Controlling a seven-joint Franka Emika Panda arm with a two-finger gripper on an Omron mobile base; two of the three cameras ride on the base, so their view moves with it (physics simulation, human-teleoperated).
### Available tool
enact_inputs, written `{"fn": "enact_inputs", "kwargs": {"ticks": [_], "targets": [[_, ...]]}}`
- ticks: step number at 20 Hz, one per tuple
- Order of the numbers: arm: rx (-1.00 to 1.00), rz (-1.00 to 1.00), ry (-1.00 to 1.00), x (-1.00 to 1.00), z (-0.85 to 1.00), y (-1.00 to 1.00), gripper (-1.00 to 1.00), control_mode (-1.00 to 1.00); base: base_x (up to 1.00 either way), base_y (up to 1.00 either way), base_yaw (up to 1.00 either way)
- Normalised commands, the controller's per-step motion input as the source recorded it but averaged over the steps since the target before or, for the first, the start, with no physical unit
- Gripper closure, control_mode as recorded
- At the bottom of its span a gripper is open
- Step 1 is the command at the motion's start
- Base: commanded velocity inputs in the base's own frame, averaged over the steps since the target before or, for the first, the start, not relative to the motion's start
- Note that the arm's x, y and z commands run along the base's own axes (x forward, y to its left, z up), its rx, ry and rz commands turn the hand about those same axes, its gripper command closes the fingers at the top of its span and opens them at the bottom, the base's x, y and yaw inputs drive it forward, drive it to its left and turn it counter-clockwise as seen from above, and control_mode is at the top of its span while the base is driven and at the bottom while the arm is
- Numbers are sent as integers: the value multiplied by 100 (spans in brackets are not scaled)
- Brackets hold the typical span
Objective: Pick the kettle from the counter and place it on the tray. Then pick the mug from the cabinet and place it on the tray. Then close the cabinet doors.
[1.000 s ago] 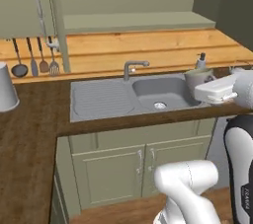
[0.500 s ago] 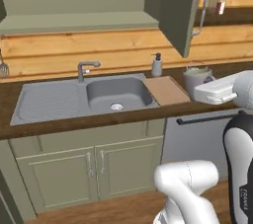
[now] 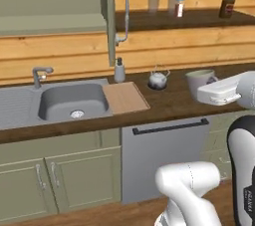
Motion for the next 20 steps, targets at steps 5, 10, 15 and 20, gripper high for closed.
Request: {"fn": "enact_inputs", "kwargs": {"ticks": [5,10,15,20], "targets": [[0,0,0,0,0,0,100,100,57,-29,4],[0,0,0,0,0,0,100,100,60,0,13],[0,0,0,0,0,0,100,100,64,-11,15],[0,0,0,0,0,0,100,100,64,-3,15]]}}
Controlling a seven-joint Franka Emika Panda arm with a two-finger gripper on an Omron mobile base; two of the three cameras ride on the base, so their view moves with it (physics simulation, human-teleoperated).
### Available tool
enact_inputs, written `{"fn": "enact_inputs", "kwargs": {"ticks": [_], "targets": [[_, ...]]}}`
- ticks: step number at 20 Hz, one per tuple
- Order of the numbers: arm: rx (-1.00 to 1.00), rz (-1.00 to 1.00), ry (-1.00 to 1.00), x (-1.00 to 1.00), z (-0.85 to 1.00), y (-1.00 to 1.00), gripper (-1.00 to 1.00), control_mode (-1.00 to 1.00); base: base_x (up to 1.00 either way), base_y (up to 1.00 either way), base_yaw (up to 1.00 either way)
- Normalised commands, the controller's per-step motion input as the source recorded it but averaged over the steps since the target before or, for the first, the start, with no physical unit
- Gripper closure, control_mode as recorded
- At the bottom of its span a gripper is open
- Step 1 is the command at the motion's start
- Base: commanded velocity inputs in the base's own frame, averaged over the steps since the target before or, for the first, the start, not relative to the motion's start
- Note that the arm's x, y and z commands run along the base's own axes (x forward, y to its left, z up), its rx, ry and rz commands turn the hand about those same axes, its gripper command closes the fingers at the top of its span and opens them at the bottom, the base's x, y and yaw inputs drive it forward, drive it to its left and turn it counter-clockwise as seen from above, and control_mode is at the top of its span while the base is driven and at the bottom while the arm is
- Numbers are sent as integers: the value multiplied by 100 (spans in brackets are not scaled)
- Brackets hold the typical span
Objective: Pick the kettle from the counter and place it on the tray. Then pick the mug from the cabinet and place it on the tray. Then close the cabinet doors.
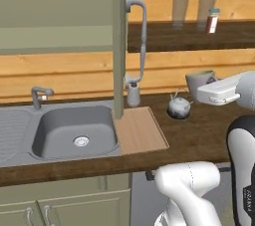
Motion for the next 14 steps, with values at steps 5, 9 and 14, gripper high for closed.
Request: {"fn": "enact_inputs", "kwargs": {"ticks": [5,9,14], "targets": [[0,0,0,0,0,0,100,100,52,-16,16],[2,4,-1,0,-20,-7,100,-100,17,-16,11],[9,17,-10,-14,-96,-48,100,-100,0,0,0]]}}
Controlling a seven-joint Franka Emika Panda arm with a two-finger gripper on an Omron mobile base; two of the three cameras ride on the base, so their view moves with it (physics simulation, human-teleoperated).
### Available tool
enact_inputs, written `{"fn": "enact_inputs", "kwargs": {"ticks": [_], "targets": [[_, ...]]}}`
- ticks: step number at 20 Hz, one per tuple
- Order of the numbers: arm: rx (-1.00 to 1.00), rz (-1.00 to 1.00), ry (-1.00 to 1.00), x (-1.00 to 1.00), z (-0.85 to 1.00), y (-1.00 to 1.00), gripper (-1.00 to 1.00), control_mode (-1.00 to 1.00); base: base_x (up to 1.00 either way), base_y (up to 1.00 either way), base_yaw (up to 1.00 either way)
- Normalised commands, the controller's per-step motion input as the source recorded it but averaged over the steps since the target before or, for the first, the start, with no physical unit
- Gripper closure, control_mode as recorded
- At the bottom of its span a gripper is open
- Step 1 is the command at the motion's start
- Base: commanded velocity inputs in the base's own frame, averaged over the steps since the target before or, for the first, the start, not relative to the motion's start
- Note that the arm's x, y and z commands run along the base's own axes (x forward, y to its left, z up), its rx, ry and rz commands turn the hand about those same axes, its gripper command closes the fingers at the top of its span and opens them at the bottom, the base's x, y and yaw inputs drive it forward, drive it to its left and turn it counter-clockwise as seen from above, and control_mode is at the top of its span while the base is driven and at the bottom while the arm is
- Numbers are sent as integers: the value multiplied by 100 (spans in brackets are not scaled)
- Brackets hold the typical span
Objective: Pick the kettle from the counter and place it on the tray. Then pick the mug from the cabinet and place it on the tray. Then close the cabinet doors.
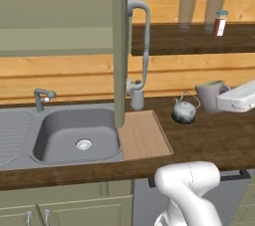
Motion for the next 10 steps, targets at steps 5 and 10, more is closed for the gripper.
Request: {"fn": "enact_inputs", "kwargs": {"ticks": [5,10], "targets": [[7,17,-1,0,-91,-34,100,-100,0,0,0],[11,16,-12,7,-64,2,100,-100,0,0,0]]}}
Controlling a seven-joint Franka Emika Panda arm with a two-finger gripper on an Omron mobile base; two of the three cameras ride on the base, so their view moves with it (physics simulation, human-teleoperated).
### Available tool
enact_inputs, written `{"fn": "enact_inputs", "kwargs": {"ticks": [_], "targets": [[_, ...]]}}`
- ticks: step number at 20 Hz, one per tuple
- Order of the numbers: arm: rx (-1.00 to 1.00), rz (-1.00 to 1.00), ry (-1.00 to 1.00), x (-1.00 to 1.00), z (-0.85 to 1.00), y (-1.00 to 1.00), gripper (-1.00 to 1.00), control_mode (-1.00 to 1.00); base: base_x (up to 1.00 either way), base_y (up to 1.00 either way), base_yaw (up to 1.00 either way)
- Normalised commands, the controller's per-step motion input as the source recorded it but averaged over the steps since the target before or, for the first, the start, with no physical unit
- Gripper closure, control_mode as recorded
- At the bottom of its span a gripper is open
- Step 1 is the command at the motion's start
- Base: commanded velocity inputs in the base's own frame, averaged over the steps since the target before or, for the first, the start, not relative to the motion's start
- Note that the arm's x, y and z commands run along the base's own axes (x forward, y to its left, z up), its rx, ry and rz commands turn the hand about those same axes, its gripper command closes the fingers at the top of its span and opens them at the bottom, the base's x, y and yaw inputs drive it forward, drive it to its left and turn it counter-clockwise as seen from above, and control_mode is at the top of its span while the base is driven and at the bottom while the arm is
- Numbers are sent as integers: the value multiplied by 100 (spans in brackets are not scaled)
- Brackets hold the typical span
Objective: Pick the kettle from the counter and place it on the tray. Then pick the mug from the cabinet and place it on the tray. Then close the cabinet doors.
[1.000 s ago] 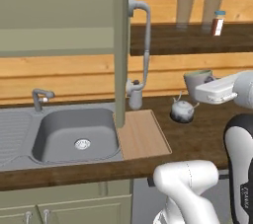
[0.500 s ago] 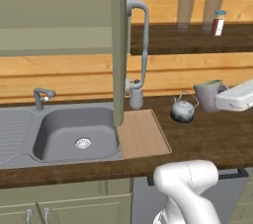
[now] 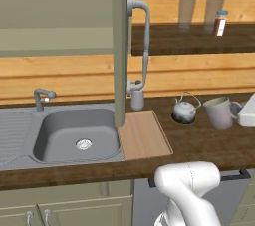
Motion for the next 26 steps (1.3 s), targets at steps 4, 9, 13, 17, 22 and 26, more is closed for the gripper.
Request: {"fn": "enact_inputs", "kwargs": {"ticks": [4,9,13,17,22,26], "targets": [[16,15,-12,33,-43,11,100,-100,0,0,0],[12,13,-8,33,-28,10,100,-100,0,0,0],[11,11,-7,17,-20,0,100,-100,0,0,0],[7,7,-3,20,-18,7,100,-100,0,0,0],[10,9,-3,18,-16,0,100,-100,0,0,0],[7,10,-1,26,-17,3,100,-100,0,0,0]]}}
